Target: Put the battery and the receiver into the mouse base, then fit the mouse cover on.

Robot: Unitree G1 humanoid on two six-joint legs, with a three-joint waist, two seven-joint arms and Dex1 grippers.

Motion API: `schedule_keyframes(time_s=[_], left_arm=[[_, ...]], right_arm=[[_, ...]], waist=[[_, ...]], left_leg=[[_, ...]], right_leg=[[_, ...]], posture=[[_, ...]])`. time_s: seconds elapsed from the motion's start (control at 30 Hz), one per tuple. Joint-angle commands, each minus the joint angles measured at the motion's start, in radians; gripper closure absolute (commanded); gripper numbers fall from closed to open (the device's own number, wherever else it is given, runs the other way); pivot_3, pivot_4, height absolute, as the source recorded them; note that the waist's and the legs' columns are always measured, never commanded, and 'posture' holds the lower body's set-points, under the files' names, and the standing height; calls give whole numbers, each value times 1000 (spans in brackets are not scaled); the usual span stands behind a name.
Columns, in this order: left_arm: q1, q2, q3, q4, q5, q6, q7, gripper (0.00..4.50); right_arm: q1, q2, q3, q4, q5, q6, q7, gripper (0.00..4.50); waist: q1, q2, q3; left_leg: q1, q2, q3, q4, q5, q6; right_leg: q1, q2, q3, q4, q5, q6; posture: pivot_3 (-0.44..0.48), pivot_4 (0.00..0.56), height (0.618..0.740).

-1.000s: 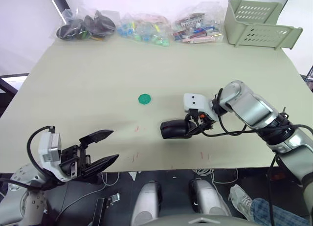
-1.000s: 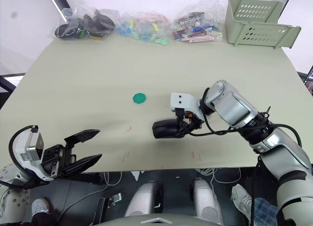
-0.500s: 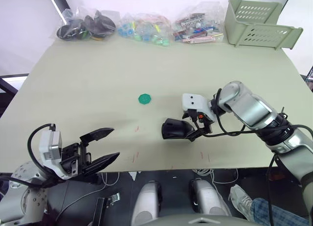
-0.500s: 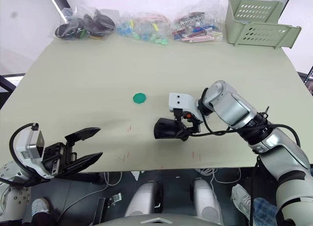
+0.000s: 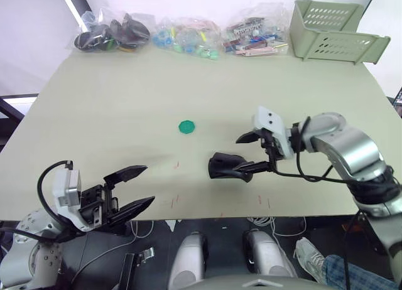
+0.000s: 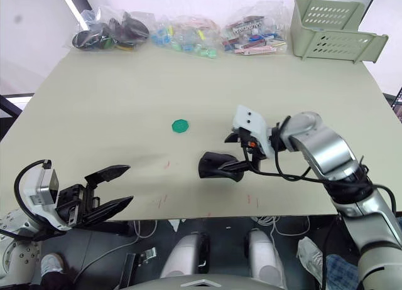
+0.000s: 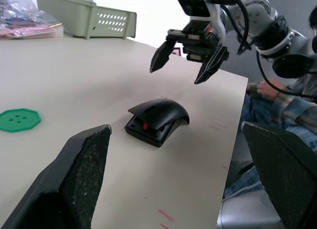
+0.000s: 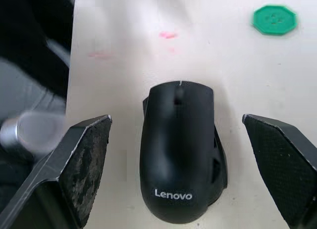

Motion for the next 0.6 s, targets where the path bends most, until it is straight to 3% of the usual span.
schedule_keyframes(time_s=[0.03,0.27,0.6], left_arm=[[1,-1,7,-27,-10,-10,-2,0],[-41,18,-10,0,-7,2,-15,0],[-64,39,-13,15,-7,11,-36,0]], right_arm=[[152,13,-112,-73,55,-129,-37,50],[272,42,-117,-30,79,-255,-56,50],[272,57,-34,112,-11,-421,-81,50]], waist=[[2,0,0],[-4,0,0],[-2,0,0]], left_leg=[[0,0,-1,0,0,0],[3,0,1,1,0,0],[3,0,1,1,0,0]], right_leg=[[0,0,0,0,0,0],[1,2,2,2,-2,2],[2,2,2,2,0,0]], posture=[[0,150,740],[0,150,740],[0,150,740]])
